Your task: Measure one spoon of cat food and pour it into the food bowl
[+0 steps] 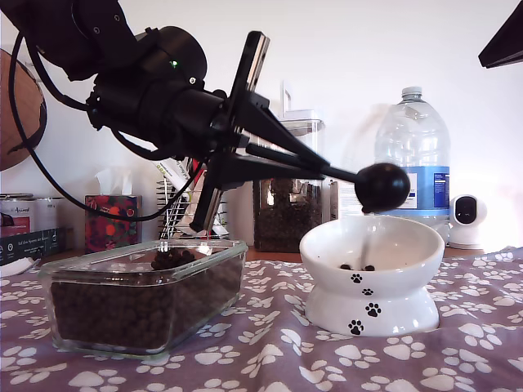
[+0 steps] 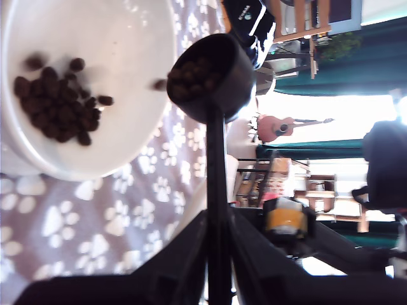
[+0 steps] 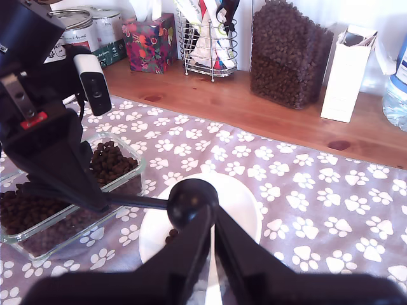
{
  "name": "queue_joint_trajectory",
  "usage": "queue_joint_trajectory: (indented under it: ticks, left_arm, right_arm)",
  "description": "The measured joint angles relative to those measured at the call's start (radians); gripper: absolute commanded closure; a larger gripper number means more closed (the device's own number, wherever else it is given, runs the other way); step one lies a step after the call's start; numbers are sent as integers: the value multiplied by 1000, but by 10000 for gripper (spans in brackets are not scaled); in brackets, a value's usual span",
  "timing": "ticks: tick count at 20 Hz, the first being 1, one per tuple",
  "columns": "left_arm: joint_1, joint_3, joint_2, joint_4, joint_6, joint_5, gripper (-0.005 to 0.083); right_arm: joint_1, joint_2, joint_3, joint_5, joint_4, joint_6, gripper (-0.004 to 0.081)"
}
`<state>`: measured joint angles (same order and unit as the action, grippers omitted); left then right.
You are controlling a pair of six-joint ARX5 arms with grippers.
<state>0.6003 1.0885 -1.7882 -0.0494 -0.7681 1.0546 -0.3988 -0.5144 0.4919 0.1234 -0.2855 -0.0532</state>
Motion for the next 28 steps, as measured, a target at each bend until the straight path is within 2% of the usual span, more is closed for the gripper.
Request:
queue_joint_trajectory:
  ticks: [4,15,26,28]
  left_arm:
    - [-6,0,0,71,-108,47,795]
    - [-8,0,0,86,-338,146,795]
    - [-29,0,0,352,-635,213,795]
    - [-29,0,0,371,-647,222,795]
  right_arm:
    - [0,0,0,5,0,0,781]
    - [0,0,0,19,0,-1,781]
    - [0,0,0,25,0,-28,781]
    - [0,0,0,25,2,-35,781]
